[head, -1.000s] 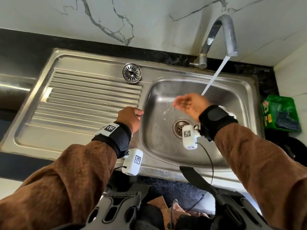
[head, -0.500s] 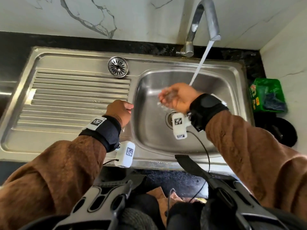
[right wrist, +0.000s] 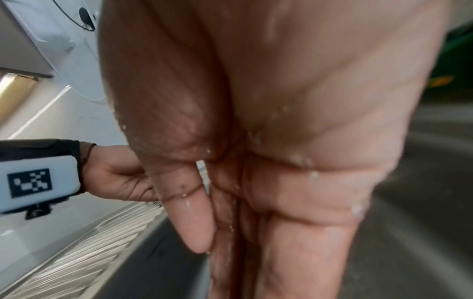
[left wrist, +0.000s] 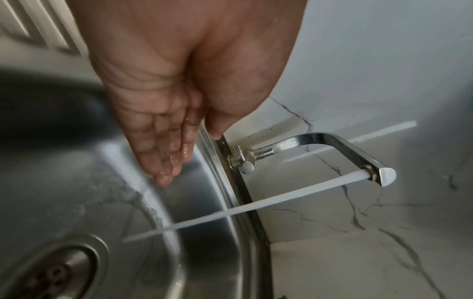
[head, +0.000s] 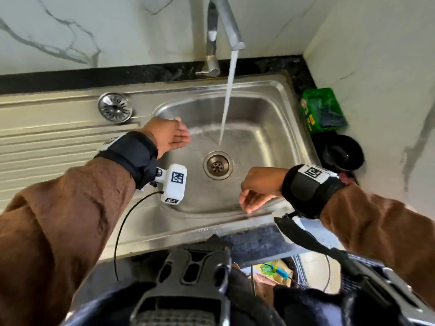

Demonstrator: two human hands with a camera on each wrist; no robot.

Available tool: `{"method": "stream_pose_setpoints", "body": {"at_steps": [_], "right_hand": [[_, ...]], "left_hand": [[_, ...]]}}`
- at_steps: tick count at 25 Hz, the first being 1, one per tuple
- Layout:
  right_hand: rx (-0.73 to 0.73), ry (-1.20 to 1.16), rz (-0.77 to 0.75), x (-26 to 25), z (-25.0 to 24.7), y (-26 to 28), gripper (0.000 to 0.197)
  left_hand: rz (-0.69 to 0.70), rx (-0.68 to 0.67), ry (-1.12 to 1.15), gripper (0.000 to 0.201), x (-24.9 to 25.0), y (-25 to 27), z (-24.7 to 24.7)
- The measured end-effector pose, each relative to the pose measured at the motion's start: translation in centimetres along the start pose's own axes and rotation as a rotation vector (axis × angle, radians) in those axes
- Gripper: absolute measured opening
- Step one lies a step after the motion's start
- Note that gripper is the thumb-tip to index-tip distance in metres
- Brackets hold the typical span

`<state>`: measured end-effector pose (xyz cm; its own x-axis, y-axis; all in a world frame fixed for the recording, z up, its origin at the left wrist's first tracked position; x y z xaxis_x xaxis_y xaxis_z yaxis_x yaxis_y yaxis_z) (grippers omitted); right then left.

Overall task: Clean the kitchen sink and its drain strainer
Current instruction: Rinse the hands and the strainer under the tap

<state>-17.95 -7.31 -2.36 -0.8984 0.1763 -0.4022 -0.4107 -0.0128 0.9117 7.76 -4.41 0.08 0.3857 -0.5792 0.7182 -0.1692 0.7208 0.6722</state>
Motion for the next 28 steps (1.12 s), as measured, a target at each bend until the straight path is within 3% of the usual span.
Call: {"method": "stream_pose_setpoints", "body": {"at_steps": [2, 4, 7, 10, 15, 18, 24, 26, 28], "right_hand": [[0.178, -0.116, -0.091, 1.1, -3.5, 1.9, 0.022], [0.357, -0.384, -0.316, 2.0, -6.7, 4.2, 0.017], [0.487, -0.771, -0.571, 4.4, -8.1, 7.5, 0.022], [0.536, -0.973, -0.724, 6.4, -7.6, 10.0, 0.027], [0.534, -1.093, -0.766, 8.0, -6.8, 10.4, 0.027], [0.517, -1.126, -0.768, 8.5, -6.5, 10.2, 0.027], [0.535, -1.168, -0.763, 9.4, -6.6, 9.9, 0.029], [0.546, -1.161, -0.747, 9.7, -6.6, 9.8, 0.030], [0.561, -1.159, -0.742, 9.8, -6.6, 9.8, 0.030]], "left_hand": [[-0.031, -0.123, 0.100, 0.038, 0.8, -1.9, 3.1], [-0.059, -0.247, 0.234, 0.050, 1.9, -3.5, 6.6], [-0.082, -0.338, 0.482, 0.057, 3.6, -5.6, 9.9], [-0.095, -0.320, 0.602, 0.052, 4.8, -7.1, 11.1], [-0.014, -0.277, 0.654, 0.032, 5.8, -6.8, 12.0], [-0.038, -0.378, 0.512, 0.023, 5.1, -5.8, 12.3], [-0.471, -0.567, -0.290, 0.029, -6.2, -0.6, 14.8], [-0.565, -0.601, -0.401, 0.022, -9.5, 1.1, 16.3], [-0.569, -0.647, -0.368, 0.023, -11.1, 1.7, 19.2]]}}
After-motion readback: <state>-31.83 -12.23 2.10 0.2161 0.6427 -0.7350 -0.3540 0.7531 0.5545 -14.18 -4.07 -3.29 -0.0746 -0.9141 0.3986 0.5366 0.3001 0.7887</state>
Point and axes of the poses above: each hand's wrist, its own y-axis away from the middle knuckle, its own z-axis out of the palm, x = y × z, the point moved 10 cm from there along -y, towards the middle knuckle, and after that the axes turned 14 degrees about -x, right-handed, at the moved point
